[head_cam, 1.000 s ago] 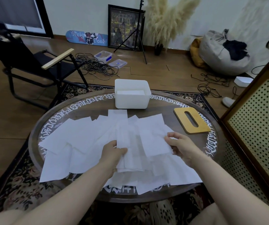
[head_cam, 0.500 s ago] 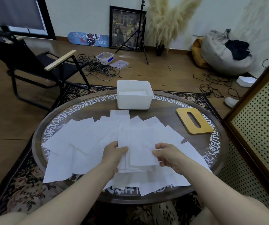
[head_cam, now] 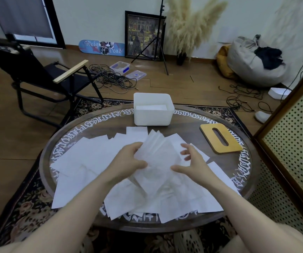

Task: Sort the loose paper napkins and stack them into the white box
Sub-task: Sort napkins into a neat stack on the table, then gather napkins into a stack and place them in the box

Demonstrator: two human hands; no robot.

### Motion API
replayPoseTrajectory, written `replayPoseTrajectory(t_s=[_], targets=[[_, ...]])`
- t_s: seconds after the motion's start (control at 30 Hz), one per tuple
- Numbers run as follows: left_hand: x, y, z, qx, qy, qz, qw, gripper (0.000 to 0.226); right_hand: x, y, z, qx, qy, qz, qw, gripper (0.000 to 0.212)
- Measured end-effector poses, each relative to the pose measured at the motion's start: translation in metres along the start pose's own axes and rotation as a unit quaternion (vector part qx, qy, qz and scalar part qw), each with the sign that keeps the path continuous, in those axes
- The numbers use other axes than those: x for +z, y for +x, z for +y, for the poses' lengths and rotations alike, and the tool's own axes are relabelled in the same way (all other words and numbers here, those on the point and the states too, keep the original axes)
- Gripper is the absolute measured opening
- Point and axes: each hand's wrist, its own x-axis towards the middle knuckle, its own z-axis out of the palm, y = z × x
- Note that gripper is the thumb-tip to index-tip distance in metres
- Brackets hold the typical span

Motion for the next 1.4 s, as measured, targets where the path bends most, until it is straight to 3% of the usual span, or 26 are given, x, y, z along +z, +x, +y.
replayPoseTrajectory(t_s=[0.1,0.17,0.3,0.43,0.5,0.6,0.7,0.77,1.0,1.4], targets=[[-0.01,-0.002,0.008,0.049,0.087,-0.035,0.994,0.037,-0.002,0.004,-0.002,-0.029,0.024,-0.001,0.999,0.099],[-0.014,-0.003,0.008,0.069,0.145,-0.045,0.986,0.038,-0.001,0.005,-0.004,-0.049,0.043,-0.021,0.998,0.097],[-0.014,-0.002,0.006,0.093,0.215,-0.03,0.972,0.043,0.001,0.002,-0.013,-0.085,0.12,-0.071,0.987,0.045],[-0.012,-0.001,0.004,0.109,0.247,-0.011,0.963,0.043,0.009,-0.001,-0.014,-0.069,0.228,-0.091,0.967,0.028],[-0.013,-0.001,0.005,0.108,0.214,0.013,0.971,0.042,0.012,-0.001,-0.014,-0.053,0.252,-0.072,0.964,0.021],[-0.019,-0.001,0.005,0.072,0.027,0.056,0.996,0.049,0.014,0.0,-0.012,-0.031,0.301,-0.013,0.953,0.018],[-0.018,0.0,-0.004,0.019,-0.172,0.028,0.985,0.053,0.016,0.001,-0.01,-0.012,0.357,0.028,0.934,0.018],[-0.009,0.002,-0.014,0.0,-0.226,0.024,0.974,0.049,0.02,0.0,-0.01,-0.011,0.368,0.035,0.929,0.018],[0.016,0.005,-0.022,0.027,-0.243,0.14,0.959,0.029,0.031,-0.004,-0.012,-0.024,0.36,0.049,0.931,0.02],[0.024,0.005,-0.038,0.013,-0.25,0.134,0.959,0.033,0.026,-0.004,-0.003,-0.032,0.35,0.031,0.936,0.025]])
